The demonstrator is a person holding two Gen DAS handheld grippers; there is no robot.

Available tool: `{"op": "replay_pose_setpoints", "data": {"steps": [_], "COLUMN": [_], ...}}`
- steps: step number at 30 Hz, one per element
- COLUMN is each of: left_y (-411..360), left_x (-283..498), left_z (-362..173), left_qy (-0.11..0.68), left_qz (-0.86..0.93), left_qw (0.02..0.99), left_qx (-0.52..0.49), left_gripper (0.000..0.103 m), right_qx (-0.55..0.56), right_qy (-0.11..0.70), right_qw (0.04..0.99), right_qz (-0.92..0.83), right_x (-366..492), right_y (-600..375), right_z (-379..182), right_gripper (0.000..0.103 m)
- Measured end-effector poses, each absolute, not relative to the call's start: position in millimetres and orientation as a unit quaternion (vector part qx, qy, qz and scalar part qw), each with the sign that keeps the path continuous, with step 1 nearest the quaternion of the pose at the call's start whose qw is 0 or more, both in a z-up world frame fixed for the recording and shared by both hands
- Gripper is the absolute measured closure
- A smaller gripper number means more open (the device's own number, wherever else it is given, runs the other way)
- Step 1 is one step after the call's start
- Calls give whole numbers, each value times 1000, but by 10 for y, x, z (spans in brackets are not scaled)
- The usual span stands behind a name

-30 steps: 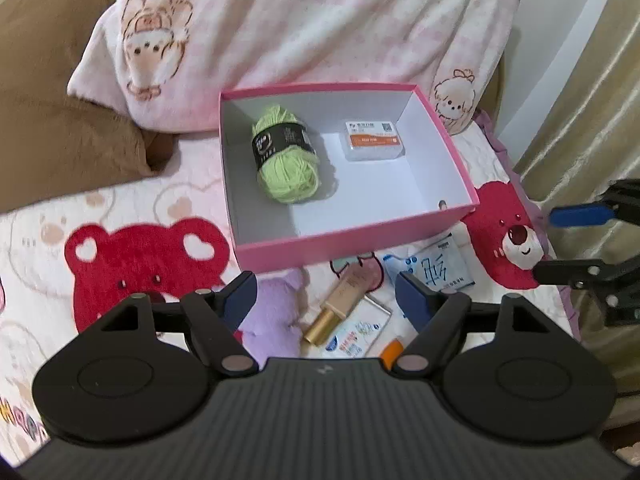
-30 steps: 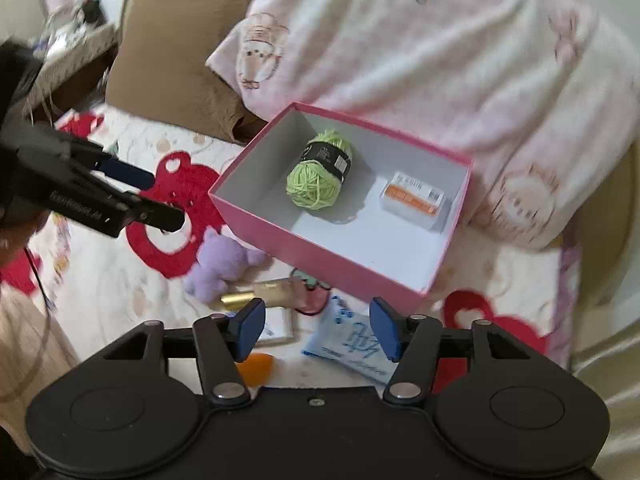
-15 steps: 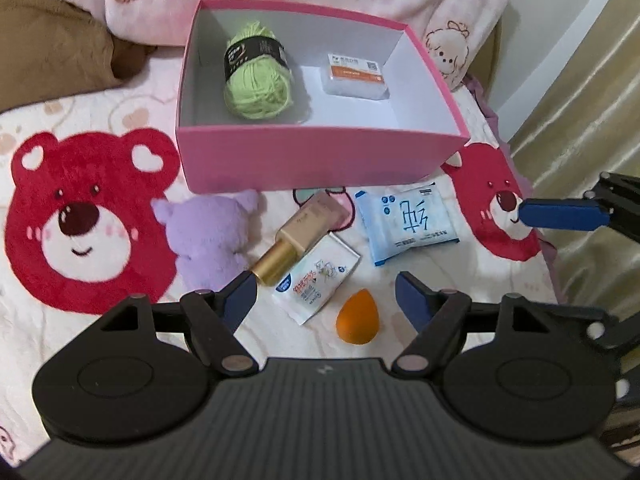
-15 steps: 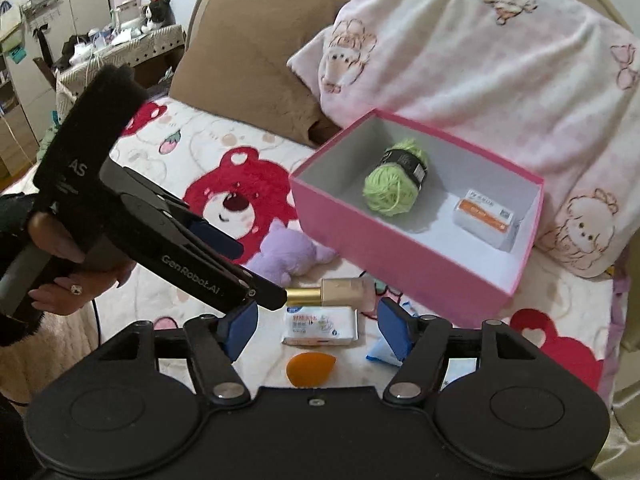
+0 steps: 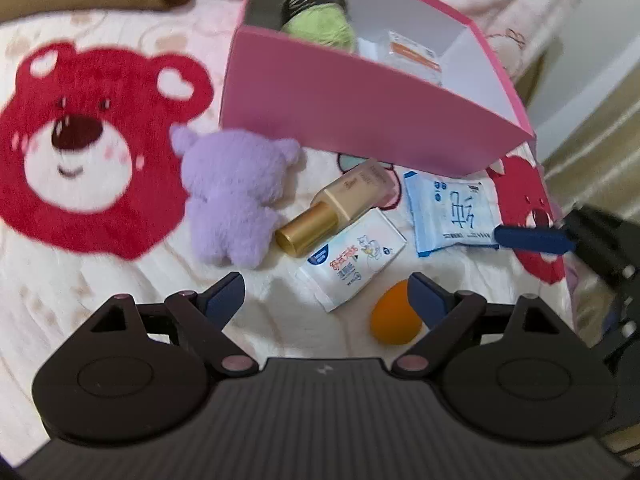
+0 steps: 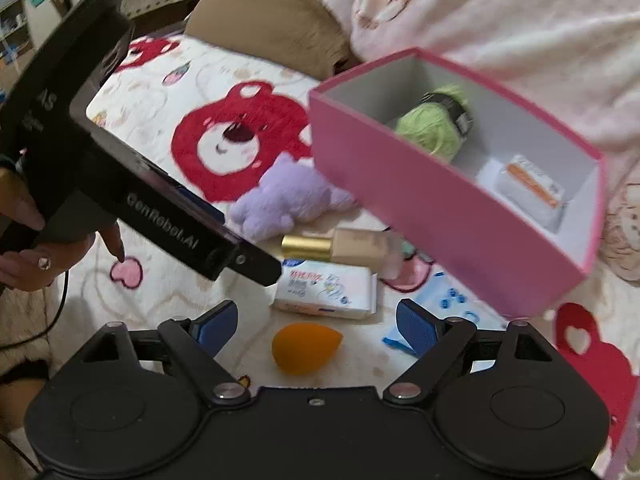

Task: Organize objects
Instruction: 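Lower the left tool onto the white wet-wipe pack and grasp it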

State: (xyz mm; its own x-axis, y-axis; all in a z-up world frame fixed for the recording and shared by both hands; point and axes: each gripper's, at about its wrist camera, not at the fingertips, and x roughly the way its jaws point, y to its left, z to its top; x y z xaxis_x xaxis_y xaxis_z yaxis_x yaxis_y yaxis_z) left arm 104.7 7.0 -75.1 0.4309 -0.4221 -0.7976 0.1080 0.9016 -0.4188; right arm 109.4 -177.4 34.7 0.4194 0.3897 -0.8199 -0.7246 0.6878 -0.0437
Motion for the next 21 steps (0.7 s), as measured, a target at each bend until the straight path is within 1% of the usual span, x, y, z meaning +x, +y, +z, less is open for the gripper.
{"op": "replay_pose_setpoints", "data": {"steps": [4, 7, 10, 14, 16, 18, 20, 21], "left_y": [87, 82, 19, 3, 1, 5, 8, 7], "left_x": [1045, 1046, 1072, 1116, 1125, 1140, 1152, 1151], "left_z": [-920, -1000, -1023, -1109, -1153, -1187, -1200, -1197], "left_qy": [507, 499, 481, 488, 487, 487, 489, 486], "left_qz": [-154, -156, -148, -142, -139, -137, -136, -139], "left_qw": [828, 829, 845, 841, 843, 843, 841, 843], "left_qx": [-181, -198, -180, -184, -184, -184, -184, -185], "left_gripper": [14, 16, 17, 19, 24, 25, 28, 34], "right_qx": [-212, -222, -221, -222, -225, -220, -203, -196], "right_qy": [423, 427, 429, 435, 440, 447, 457, 460], "right_qw": [806, 801, 799, 798, 797, 797, 801, 804], "right_qz": [355, 356, 357, 354, 348, 340, 328, 324], "right_x": [1188, 1285, 1374, 1469, 1517, 1560, 1579, 1575], "right_y": [-1697, -1652, -1627, -1585, -1558, -1552, -1574, -1586], "right_z": [143, 0, -107, -249, -323, -382, -440, -463], "right_gripper": [14, 14, 14, 14, 14, 14, 14, 13]}}
